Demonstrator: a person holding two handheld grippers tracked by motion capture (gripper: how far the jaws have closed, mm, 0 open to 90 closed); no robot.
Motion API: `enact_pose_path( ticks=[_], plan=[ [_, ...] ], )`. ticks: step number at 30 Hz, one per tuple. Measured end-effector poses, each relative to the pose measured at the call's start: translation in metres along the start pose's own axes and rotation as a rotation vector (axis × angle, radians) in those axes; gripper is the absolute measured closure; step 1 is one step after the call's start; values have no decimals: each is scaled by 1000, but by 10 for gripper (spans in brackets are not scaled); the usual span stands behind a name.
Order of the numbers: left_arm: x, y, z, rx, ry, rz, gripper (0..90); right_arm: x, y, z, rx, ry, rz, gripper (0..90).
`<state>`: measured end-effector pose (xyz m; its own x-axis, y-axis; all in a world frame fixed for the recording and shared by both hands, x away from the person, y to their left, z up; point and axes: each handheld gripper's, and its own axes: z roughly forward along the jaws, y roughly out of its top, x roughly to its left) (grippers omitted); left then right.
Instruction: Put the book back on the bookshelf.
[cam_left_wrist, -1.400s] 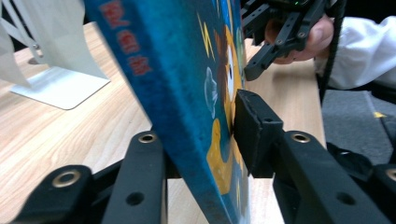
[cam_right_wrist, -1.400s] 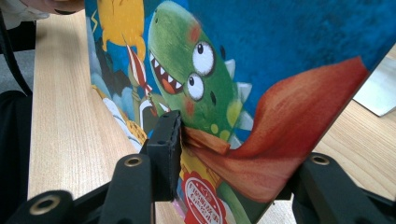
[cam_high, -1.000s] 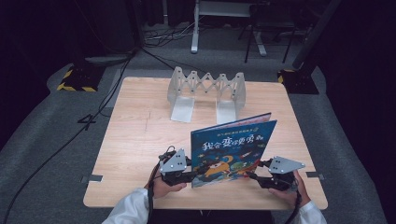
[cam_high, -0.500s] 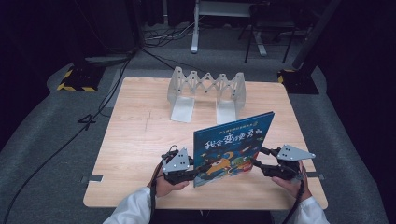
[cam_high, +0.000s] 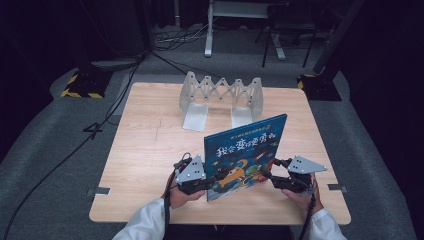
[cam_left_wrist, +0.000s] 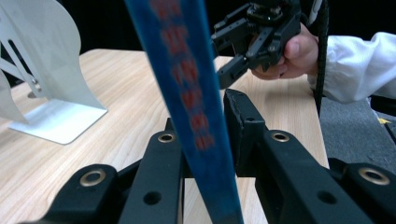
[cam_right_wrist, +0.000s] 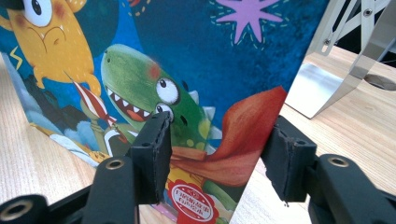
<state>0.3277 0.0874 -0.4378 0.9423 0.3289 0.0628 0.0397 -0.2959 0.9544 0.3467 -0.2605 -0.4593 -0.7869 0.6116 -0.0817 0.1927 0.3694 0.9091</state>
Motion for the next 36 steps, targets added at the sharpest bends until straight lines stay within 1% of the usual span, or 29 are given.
enact_pose_path(
  ticks=[5,6,8,10,13,15,16,17,18,21,24,26,27,28,29,30,32,34,36],
  plan=[
    [0,4,-1,-21,10,1,770,2,-1,-2,-7,0,-3,494],
    [0,5,-2,-24,7,-4,773,2,-1,-2,-7,-3,-7,498],
    [0,7,-3,-45,7,-13,775,4,-2,-3,-11,-5,-11,515],
    [1,8,-4,-58,-10,-22,795,6,-2,-4,-13,-8,-19,524],
    [1,9,-6,-64,-26,-30,809,8,-3,-4,-17,-16,-29,537],
    [1,11,-7,-65,-20,-16,818,9,-4,-3,-20,-27,-42,560],
    [-1,13,-8,-61,-14,7,821,10,-4,-1,-17,-43,-55,567],
    [-1,13,-8,-61,-14,7,821,10,-3,-1,-14,-43,-52,567],
    [-2,14,-8,-58,1,10,821,9,-3,1,-17,-43,-53,567],
    [-1,13,-7,-63,6,2,822,7,-2,3,-13,-41,-34,564],
    [0,11,-7,-66,6,4,822,8,-2,4,-12,-47,-29,562],
    [-1,11,-7,-62,4,20,821,7,-2,4,-11,-45,-33,553],
    [-2,11,-6,-57,11,34,821,7,-3,5,-4,-42,-33,529],
    [-3,11,-5,-51,17,36,819,6,-4,6,20,-37,-38,489],
    [-3,10,-4,-51,23,40,820,7,-5,8,35,-43,-41,472],
    [-3,10,-3,-56,25,36,820,8,-6,9,49,-49,-43,461],
    [-3,10,-3,-56,28,29,819,8,-8,8,55,-46,-45,443],
    [-2,9,-4,-60,28,11,821,6,-9,5,67,-25,-32,408],
    [0,9,-5,-62,36,3,822,2,-12,0,87,-21,-17,397]
  ],
)
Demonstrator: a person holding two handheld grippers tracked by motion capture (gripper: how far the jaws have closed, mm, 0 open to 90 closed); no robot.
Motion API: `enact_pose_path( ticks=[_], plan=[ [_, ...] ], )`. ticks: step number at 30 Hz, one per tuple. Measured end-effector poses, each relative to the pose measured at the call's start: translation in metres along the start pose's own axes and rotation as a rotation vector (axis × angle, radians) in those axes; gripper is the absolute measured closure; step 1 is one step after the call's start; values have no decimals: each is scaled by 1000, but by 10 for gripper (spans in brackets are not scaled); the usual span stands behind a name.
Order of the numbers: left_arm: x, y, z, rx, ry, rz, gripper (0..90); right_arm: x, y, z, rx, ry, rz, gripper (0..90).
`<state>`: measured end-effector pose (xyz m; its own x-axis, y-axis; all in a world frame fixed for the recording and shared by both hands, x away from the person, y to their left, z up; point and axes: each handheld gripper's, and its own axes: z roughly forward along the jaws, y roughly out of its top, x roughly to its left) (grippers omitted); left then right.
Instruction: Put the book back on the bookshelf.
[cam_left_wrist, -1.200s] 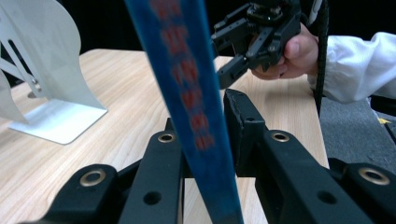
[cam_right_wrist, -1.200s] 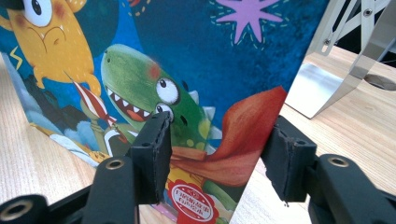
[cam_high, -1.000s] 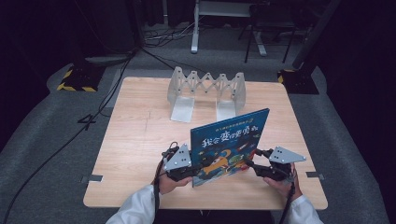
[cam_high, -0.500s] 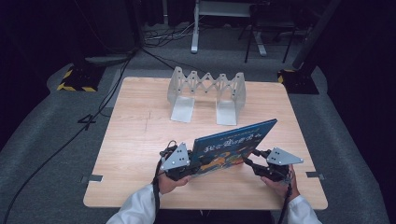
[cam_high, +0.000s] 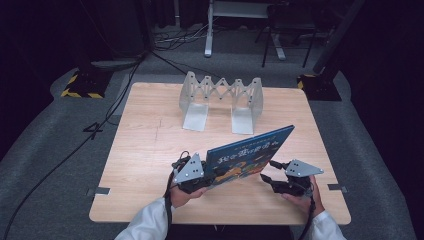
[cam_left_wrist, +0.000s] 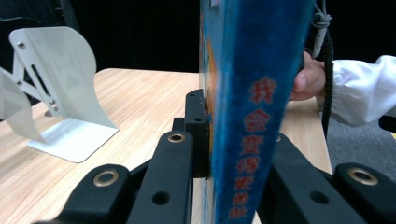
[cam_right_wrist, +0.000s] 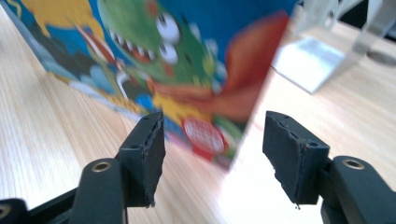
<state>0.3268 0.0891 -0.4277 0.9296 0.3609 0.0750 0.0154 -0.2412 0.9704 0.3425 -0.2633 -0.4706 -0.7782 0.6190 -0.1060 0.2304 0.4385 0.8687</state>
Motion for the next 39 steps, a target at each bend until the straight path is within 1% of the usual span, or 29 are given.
enact_pose_path(
  ticks=[1,2,3,4,5,6,7,9,11,12,14,15,16,17,18,20,21,22,23,25,26,30,33,34,39],
  plan=[
    [1,0,-1,-1,1,-11,823,-2,-2,-2,12,3,10,388],
    [3,-1,-2,-1,9,-16,824,-7,-8,-7,21,-2,35,383],
    [3,-1,-2,-1,9,-16,825,-10,-11,-9,26,-4,47,383],
    [3,-1,-3,0,14,-19,825,-10,-11,-9,26,-4,47,383],
    [3,0,-4,-1,20,-19,825,-13,-13,-11,31,-9,63,383],
    [4,0,-6,1,27,-11,825,-16,-15,-12,34,-15,80,383],
    [3,1,-7,5,29,-8,825,-20,-17,-14,37,-12,100,383],
    [3,3,-9,10,40,9,826,-24,-21,-14,47,-16,118,388],
    [4,4,-11,7,54,7,826,-24,-23,-11,74,-33,102,388],
    [5,3,-11,6,61,-4,826,-24,-24,-10,89,-43,94,388],
    [7,3,-13,3,75,-3,826,-22,-26,-6,113,-47,74,387],
    [8,3,-14,10,79,-7,826,-22,-26,-6,113,-47,74,387],
    [9,3,-16,5,86,-10,827,-20,-26,-3,127,-45,64,386],
    [10,4,-17,12,102,-14,827,-19,-26,-2,130,-43,61,386],
    [10,4,-17,12,102,-14,827,-19,-26,-2,130,-43,61,386],
    [11,6,-20,20,110,7,827,-19,-27,-1,137,-40,53,386],
    [11,7,-20,21,115,11,827,-19,-27,0,140,-35,57,395],
    [11,9,-21,22,133,16,827,-19,-28,0,143,-24,55,413],
    [11,10,-22,26,143,23,828,-18,-28,1,145,-17,52,413],
    [14,12,-24,16,158,20,828,-18,-29,1,146,-14,51,413],
    [16,13,-26,18,166,17,828,-18,-29,1,146,-11,51,413],
    [22,15,-34,7,210,12,828,-19,-30,2,155,-11,54,412],
    [26,17,-39,14,224,10,828,-20,-31,3,166,-8,57,423],
    [27,18,-41,13,236,11,828,-20,-32,4,177,-7,56,427],
    [36,20,-52,15,291,8,827,-19,-32,5,185,-1,51,427]
  ],
)
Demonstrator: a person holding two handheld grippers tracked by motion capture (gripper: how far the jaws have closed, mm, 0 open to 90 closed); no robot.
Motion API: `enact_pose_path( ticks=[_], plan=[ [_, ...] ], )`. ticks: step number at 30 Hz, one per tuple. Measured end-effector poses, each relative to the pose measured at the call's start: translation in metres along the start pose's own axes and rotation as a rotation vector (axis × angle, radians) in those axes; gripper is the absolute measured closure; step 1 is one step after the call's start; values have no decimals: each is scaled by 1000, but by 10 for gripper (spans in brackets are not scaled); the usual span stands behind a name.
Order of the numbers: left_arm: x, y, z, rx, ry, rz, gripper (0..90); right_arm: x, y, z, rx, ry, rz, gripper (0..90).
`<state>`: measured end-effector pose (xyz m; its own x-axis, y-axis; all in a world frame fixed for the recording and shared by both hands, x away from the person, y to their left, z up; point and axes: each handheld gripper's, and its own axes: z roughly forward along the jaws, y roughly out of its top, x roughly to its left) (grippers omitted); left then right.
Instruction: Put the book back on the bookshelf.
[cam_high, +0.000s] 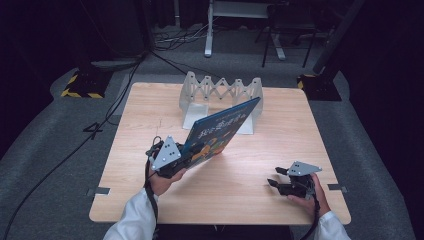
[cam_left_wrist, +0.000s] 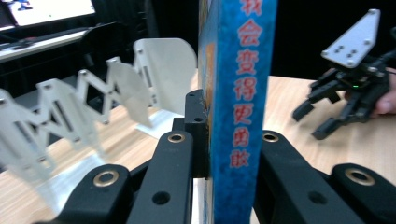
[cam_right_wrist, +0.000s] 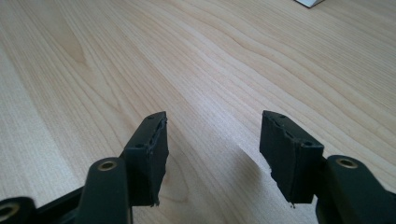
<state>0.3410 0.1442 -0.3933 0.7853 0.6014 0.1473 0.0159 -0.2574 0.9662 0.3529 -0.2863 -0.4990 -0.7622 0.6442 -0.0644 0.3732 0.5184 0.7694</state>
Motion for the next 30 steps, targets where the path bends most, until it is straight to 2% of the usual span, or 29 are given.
enact_pose_path(
  ticks=[5,9,11,15,20,25,28,30],
  plan=[
    [10,2,-6,20,50,20,828,-1,0,0,-4,2,6,428],
    [18,4,-9,22,78,10,828,-1,-1,1,0,7,7,427],
    [22,5,-12,28,104,16,828,-1,-1,1,5,8,7,427],
    [29,7,-15,43,128,21,827,-2,-1,1,7,11,9,427],
    [41,8,-16,48,192,24,827,-2,-1,1,4,18,7,426],
    [52,5,-9,23,245,1,827,-1,-1,2,9,20,3,426],
    [59,1,2,16,259,-30,827,-1,-1,2,10,24,2,426],
    [62,-3,10,12,263,-34,827,-1,-1,2,10,24,0,426]
  ],
)
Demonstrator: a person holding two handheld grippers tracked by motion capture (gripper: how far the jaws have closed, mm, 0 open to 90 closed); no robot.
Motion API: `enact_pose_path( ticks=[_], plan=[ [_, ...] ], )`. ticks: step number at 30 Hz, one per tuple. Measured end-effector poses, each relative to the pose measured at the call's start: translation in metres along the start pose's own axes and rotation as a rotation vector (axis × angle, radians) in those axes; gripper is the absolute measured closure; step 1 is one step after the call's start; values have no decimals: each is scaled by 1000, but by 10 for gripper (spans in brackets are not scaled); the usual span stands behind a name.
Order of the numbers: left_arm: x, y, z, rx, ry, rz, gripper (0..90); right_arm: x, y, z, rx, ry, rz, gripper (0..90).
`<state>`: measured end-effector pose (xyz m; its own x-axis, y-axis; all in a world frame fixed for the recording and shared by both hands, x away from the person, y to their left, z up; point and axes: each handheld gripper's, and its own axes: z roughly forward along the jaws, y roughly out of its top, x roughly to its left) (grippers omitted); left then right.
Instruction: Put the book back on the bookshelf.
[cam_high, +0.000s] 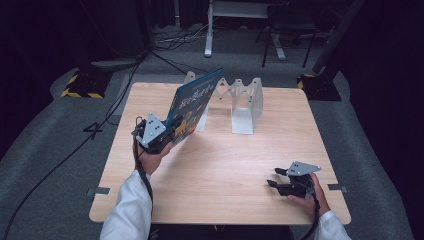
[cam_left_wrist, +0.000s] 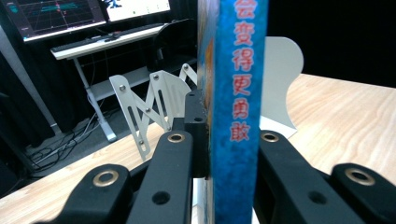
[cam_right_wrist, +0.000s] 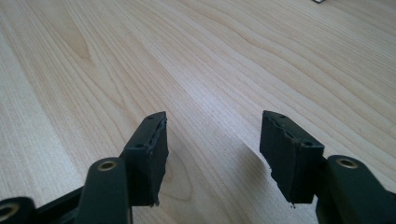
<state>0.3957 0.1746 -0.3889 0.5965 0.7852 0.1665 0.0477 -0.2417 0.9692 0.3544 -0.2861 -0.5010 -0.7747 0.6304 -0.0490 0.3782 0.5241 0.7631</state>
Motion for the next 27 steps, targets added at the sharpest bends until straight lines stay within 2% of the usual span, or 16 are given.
enact_pose_path(
  ticks=[3,4,6,11,14,15,16,19,23,27],
  plan=[
    [1,-4,6,-30,-6,-41,826,0,0,0,-1,1,-1,426],
    [1,-5,7,-36,-4,-40,826,0,0,0,-3,-3,-5,426],
    [1,-9,5,-45,-17,-64,826,1,0,0,2,-3,-9,426],
    [1,-13,-4,-65,-25,-75,826,1,0,0,-3,2,-10,426],
    [2,-9,-3,-64,18,-68,827,1,0,0,3,5,-6,426],
    [2,-9,-3,-64,18,-68,826,1,0,0,3,5,-6,426],
    [7,-7,-2,-81,37,-90,826,1,0,0,3,6,-8,426],
    [10,-7,1,-96,46,-110,826,0,0,1,3,8,-7,426],
    [12,-12,13,-77,55,-129,826,0,0,0,0,10,-4,426],
    [12,-17,19,-84,51,-155,826,0,0,0,-5,12,-3,426]
  ],
)
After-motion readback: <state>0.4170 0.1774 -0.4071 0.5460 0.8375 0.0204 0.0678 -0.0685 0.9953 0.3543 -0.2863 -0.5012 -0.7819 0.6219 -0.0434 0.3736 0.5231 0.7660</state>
